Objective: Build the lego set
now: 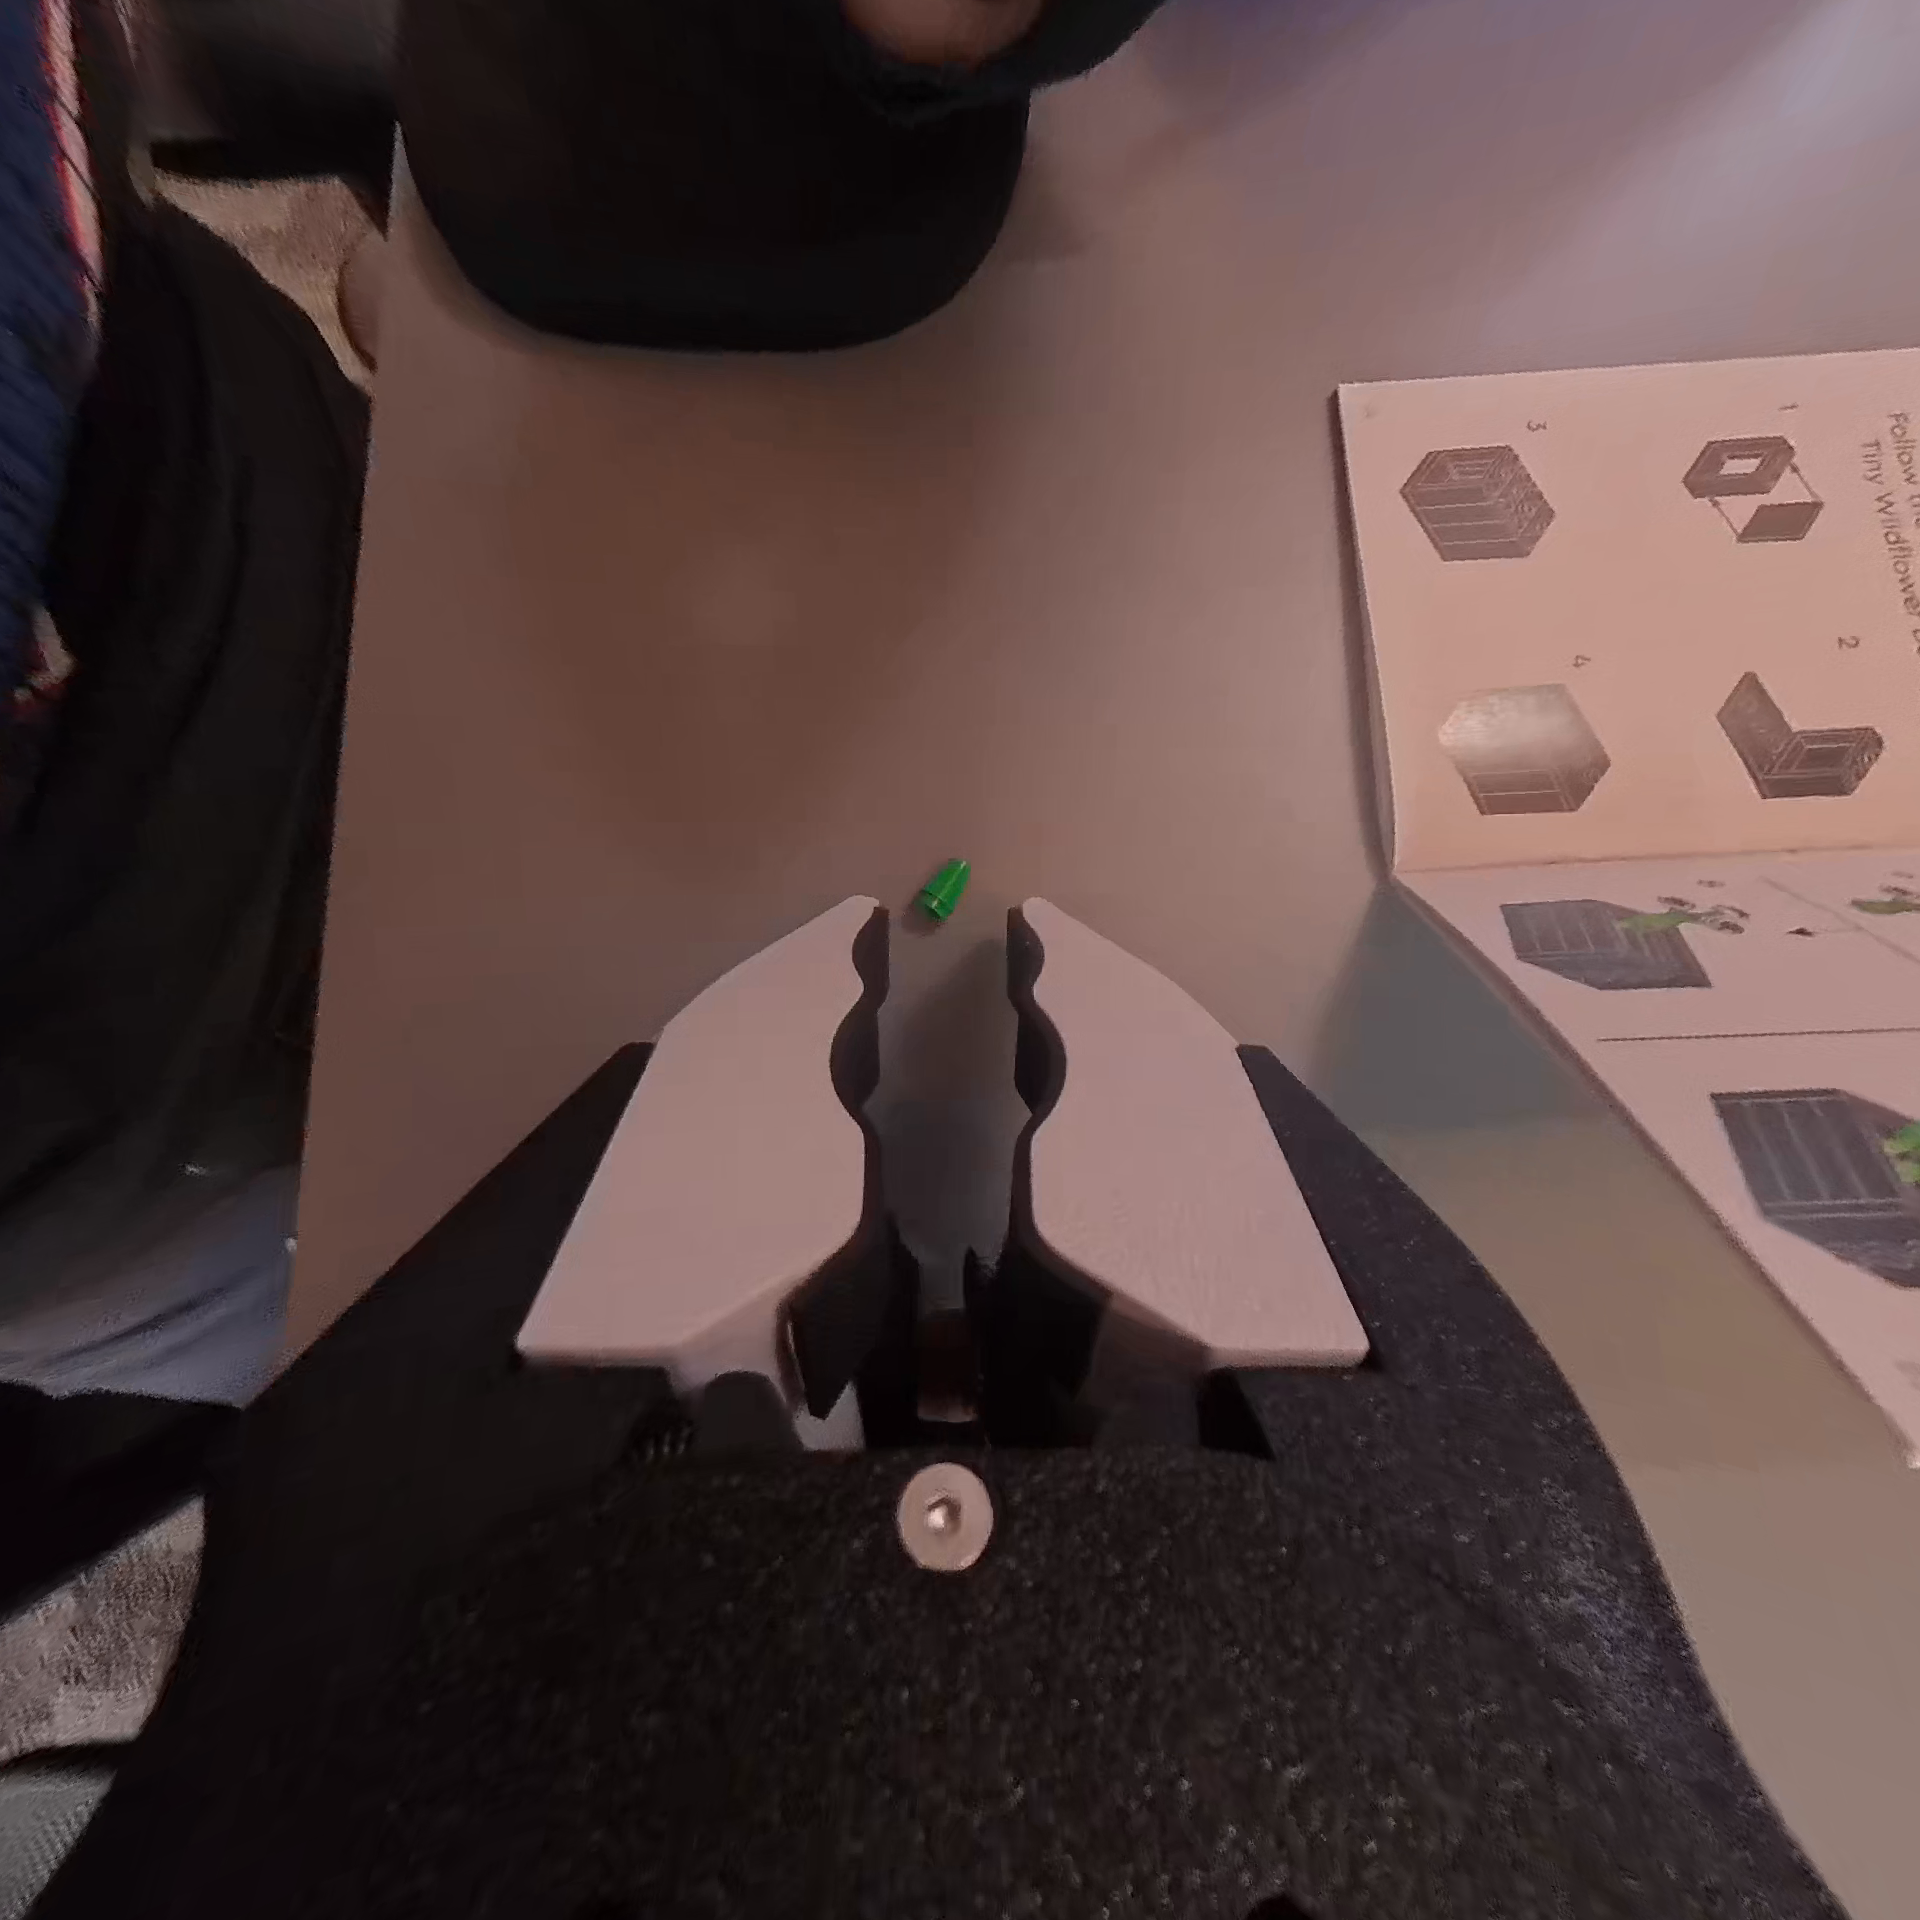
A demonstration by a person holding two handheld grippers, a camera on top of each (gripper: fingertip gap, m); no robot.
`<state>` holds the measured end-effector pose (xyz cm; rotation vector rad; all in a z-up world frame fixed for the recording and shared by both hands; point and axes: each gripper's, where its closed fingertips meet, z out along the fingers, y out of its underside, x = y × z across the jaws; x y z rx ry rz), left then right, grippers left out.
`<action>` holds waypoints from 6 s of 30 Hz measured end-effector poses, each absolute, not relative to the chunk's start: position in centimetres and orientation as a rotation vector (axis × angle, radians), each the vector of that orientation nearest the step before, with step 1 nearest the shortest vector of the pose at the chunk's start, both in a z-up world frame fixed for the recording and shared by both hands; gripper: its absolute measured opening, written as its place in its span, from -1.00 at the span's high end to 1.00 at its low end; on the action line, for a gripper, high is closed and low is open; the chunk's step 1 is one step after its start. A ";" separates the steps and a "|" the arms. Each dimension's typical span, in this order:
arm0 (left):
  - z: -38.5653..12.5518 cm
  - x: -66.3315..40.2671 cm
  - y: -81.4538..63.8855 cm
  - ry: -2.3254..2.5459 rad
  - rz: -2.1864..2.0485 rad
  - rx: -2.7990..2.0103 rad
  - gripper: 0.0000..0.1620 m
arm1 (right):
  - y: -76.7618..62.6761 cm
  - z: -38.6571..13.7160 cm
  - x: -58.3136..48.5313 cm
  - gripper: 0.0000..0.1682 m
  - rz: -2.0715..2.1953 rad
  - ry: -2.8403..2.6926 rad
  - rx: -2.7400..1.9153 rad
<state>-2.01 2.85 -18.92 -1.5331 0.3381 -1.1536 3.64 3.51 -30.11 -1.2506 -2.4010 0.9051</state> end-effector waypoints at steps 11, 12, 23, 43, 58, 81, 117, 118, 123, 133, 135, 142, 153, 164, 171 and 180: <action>-18.9 -2.3 3.0 0.315 -1.161 -1.532 0.98 | 2.4 -29.7 3.0 0.66 0.788 -1.806 -1.854; -19.0 -2.2 3.0 0.319 -1.158 -1.536 0.98 | 2.2 -29.7 2.7 0.66 0.806 -1.756 -1.878; -19.1 -2.1 3.1 0.327 -1.117 -1.545 0.99 | 2.5 -30.3 3.2 0.76 0.778 -1.635 -1.928; -18.9 -2.1 3.0 0.327 -1.136 -1.530 0.98 | 3.0 -30.8 3.1 0.91 0.726 -1.624 -1.952; -17.9 -2.8 2.9 0.261 -1.235 -1.434 0.99 | 3.8 -20.6 0.0 0.91 1.192 -1.531 -1.349; -21.5 0.8 2.6 0.501 -1.149 -1.709 0.99 | 4.7 -21.9 2.7 0.91 1.021 -1.945 -0.753; -22.5 2.1 2.0 0.620 -1.101 -1.764 0.99 | 2.4 -22.9 2.4 0.91 1.007 -2.129 -0.645; -22.5 2.1 2.1 0.621 -1.090 -1.766 0.99 | 2.4 -23.0 2.4 0.91 1.002 -2.131 -0.647; -22.4 1.9 2.2 0.600 -1.052 -1.751 0.99 | 2.5 -22.9 2.1 0.91 1.024 -2.099 -0.699; -22.0 0.8 3.2 0.508 -0.884 -1.733 0.99 | 3.3 -22.8 1.1 0.91 1.007 -1.995 -0.944; -22.0 1.0 3.1 0.520 -0.894 -1.734 0.99 | 3.1 -23.0 1.1 0.91 0.994 -2.010 -0.937; -22.8 1.8 3.0 0.577 -0.927 -1.793 1.00 | 2.2 -21.8 0.7 0.92 1.036 -2.008 -0.871; -21.1 -0.2 3.6 0.409 -0.986 -1.690 1.00 | 4.6 -26.6 2.1 0.92 0.880 -2.074 -1.086; -23.4 -0.4 0.8 0.666 -0.740 -1.939 0.71 | 6.1 -30.2 2.8 0.83 0.643 -2.148 -1.248; -27.2 2.5 -3.9 0.997 -0.623 -2.128 0.77 | 5.9 -28.6 2.8 0.72 0.796 -2.046 -1.309; -29.6 2.1 -4.5 0.898 -0.432 -2.285 0.89 | 5.7 -28.1 3.6 0.72 0.821 -1.996 -1.306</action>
